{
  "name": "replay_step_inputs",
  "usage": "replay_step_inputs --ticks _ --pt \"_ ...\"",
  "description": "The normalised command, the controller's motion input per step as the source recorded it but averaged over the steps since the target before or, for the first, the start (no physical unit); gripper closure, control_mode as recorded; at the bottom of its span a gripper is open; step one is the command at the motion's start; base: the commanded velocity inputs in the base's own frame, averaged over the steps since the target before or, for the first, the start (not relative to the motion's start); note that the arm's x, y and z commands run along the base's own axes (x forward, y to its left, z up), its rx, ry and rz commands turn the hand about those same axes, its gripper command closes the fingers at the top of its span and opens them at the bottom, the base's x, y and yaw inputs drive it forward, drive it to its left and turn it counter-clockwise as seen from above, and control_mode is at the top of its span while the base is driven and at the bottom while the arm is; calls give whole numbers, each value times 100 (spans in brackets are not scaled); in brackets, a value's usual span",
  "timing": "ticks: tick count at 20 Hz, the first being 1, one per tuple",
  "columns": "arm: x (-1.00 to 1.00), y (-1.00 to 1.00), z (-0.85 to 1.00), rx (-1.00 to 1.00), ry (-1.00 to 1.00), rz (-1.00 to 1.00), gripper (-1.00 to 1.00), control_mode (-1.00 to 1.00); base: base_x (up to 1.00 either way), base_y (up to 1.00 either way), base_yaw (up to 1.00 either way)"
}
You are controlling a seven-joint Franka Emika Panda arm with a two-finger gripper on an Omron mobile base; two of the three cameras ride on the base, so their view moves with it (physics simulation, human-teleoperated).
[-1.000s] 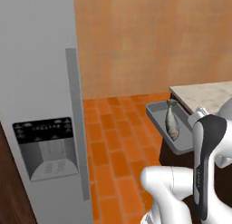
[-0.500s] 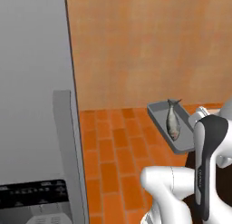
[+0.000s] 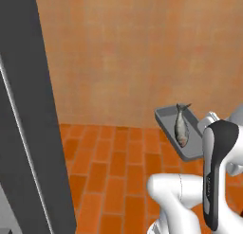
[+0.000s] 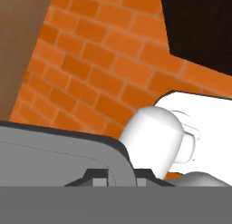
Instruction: Take the meat container that has the fish and place it on the second highest rack of the freezer. Then take the vegetable container that has the potato and sweet potato and place it on the highest rack of the freezer.
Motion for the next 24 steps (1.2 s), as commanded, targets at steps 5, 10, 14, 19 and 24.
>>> replay_step_inputs --ticks 5,10,14,19,24 --pt "0 0 0 0 0 0 100 100 85 3 65" --pt "0 0 0 0 0 0 100 100 3 18 85" --pt "0 0 0 0 0 0 100 100 -5 9 85" --pt "0 0 0 0 0 0 100 100 0 -5 95" --pt "0 0 0 0 0 0 100 100 0 -4 92"
